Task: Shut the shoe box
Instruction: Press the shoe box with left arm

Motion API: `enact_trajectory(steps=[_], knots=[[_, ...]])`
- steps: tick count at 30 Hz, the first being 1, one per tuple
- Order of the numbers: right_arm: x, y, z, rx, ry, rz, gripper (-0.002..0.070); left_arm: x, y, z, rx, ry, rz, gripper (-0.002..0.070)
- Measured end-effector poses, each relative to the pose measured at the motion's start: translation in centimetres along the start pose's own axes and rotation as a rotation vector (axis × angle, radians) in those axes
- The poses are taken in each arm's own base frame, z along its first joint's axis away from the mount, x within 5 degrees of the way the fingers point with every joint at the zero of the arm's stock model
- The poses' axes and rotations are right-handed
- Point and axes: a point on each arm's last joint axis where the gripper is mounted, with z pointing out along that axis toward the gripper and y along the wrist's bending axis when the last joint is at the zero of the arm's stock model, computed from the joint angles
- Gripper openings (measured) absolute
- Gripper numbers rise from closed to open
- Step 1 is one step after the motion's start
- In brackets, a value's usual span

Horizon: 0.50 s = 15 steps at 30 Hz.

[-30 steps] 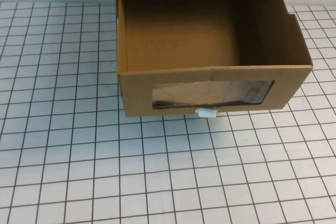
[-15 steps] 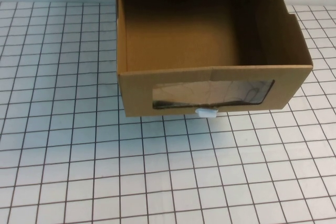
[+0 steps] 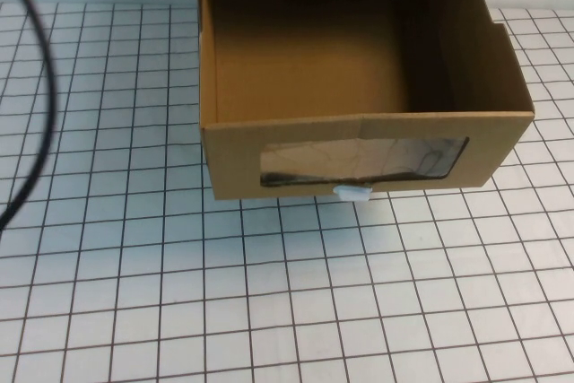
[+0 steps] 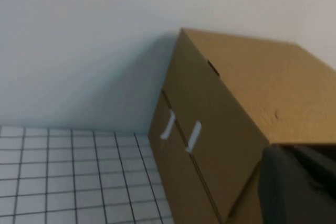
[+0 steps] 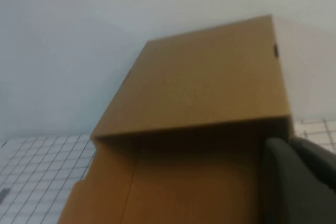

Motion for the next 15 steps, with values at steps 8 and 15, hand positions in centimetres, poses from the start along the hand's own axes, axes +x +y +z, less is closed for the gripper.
enact_trajectory(steps=[8, 15], knots=[[7.2, 3.3, 7.0, -0.222, 0.346, -0.112, -0.0013, -0.5, -4.4, 9.0, 0.209, 0.205, 0.152, -0.0006], [11.1, 7.0, 8.9, -0.521, 0.426, -0.701, -0.0013, -1.3, -7.0, 17.4, 0.337, 0.291, 0.202, -0.0005]])
